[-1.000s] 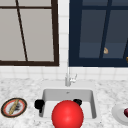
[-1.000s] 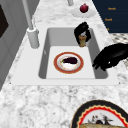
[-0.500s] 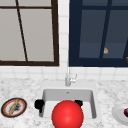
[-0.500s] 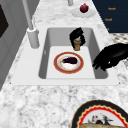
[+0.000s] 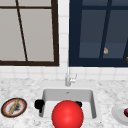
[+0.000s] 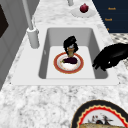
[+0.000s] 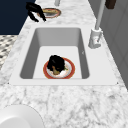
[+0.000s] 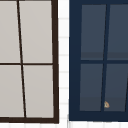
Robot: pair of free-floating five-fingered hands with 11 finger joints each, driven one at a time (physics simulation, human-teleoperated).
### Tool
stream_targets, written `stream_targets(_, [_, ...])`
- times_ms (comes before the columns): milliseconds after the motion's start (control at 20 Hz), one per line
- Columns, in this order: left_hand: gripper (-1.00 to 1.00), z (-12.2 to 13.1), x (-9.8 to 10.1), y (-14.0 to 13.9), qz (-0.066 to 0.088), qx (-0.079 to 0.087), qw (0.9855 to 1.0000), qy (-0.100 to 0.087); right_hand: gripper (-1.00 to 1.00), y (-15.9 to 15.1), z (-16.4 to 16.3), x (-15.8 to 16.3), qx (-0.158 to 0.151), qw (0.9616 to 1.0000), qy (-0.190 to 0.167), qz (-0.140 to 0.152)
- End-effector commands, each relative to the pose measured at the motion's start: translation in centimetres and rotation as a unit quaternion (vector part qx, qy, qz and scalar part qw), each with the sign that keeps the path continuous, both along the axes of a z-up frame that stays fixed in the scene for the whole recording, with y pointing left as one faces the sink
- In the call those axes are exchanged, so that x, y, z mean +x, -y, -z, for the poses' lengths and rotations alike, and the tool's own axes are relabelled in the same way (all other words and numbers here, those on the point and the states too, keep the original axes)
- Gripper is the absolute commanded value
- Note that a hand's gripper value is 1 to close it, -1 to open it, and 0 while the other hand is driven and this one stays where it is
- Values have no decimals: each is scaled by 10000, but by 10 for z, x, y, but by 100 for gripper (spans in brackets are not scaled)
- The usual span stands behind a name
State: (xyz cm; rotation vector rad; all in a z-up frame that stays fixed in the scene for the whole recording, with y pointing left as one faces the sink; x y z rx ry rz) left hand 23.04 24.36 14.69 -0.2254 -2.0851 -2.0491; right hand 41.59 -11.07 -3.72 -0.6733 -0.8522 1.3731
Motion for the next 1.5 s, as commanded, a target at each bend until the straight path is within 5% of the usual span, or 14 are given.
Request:
stream_targets(0, [0,0,0,0,0,0,10000,0,100,0,25,15,0,9995,251,-166])
stream_targets(300, [0,0,0,0,0,0,10000,0,100,3,56,23,-117,9993,326,-130])
stream_targets(550, [0,0,0,0,0,0,10000,0,100,-4,34,25,-219,9995,-232,21])
stream_targets(600, [0,0,0,0,0,0,10000,0,-100,-3,28,23,-115,9998,-152,20])
stream_targets(1450, [0,0,0,0,0,0,10000,0,-100,31,-50,13,34,9993,372,6])
